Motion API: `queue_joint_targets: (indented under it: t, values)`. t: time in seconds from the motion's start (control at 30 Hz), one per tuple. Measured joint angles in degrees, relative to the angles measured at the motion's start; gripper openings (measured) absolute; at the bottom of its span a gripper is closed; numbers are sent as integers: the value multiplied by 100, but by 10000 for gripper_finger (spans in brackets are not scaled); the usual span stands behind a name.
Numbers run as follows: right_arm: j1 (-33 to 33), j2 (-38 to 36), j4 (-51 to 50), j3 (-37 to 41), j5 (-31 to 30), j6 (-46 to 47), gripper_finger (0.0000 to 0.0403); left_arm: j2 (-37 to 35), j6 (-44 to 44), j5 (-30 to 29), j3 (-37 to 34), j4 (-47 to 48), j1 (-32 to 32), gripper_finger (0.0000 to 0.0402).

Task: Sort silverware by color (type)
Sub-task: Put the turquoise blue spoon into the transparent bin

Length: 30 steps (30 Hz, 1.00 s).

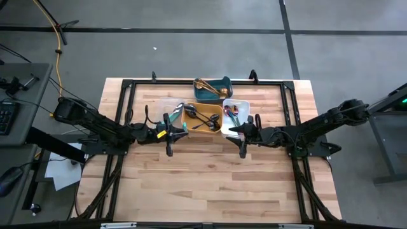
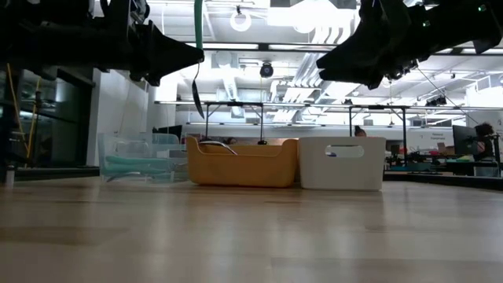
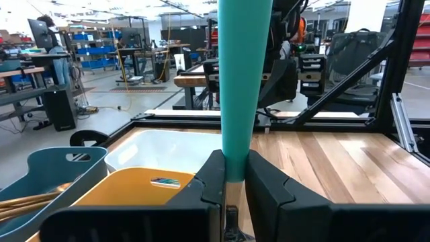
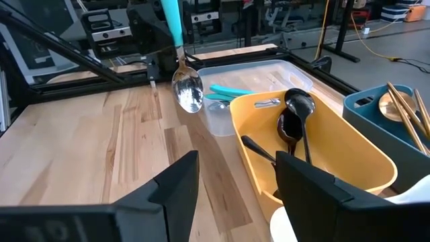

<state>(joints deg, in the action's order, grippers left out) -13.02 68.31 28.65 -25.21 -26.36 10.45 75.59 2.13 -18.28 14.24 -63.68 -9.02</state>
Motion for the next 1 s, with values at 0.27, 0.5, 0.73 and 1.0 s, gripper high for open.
queue_joint_targets:
  t: [0.27,0.5,0.73,1.0]
  values:
    - [0,0,75,0,1,-6,190,0,0,50,0,-1,-2,25]
    - [0,0,121,0,1,-31,190,0,-4,136,0,0,0,25]
    - [-37,0,309,0,171,-38,190,0,-59,131,0,-7,0,25]
    - [-59,0,312,0,198,-59,190,0,-43,129,0,-4,0,25]
